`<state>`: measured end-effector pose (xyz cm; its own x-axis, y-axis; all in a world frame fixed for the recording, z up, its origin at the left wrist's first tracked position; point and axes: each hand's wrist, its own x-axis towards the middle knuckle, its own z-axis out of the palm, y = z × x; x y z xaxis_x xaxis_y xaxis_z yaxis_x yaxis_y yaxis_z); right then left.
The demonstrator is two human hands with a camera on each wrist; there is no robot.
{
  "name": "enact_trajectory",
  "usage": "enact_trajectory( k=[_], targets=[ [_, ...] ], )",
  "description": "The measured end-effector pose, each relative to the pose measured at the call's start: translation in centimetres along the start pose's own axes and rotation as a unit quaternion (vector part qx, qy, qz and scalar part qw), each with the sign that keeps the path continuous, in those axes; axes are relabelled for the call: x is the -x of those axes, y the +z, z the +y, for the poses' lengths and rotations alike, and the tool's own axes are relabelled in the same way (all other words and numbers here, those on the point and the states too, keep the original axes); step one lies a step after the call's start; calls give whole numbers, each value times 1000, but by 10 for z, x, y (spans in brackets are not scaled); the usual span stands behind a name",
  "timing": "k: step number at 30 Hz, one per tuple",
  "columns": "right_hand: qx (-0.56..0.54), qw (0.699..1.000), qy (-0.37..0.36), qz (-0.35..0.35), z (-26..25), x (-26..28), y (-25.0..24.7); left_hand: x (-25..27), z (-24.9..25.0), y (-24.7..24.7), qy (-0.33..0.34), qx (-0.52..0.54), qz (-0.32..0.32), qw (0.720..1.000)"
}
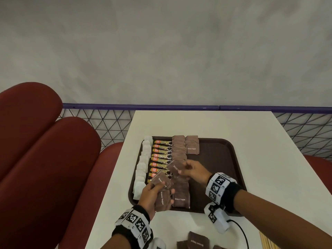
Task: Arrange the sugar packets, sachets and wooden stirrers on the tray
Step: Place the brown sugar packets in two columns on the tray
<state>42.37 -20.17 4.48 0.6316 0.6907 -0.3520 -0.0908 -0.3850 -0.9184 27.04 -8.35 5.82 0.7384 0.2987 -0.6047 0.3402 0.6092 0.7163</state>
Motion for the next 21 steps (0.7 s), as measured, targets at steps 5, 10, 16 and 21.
enact_trajectory(
  k=[5, 10, 16, 21],
  targets=[
    [89, 967, 30, 238, 13, -26, -38, -1, 4, -6, -6, 0, -4, 1000],
    [164, 948, 89, 259, 14, -43, -65, -5, 6, -13, -16, -12, -3, 1000],
    [200, 944, 123, 233, 16, -68, -63, -12, 4, -21, -14, -13, 8, 1000],
    [233, 936, 139, 224, 17, -83, -57, -16, 8, -25, -14, -19, 15, 1000]
  ],
)
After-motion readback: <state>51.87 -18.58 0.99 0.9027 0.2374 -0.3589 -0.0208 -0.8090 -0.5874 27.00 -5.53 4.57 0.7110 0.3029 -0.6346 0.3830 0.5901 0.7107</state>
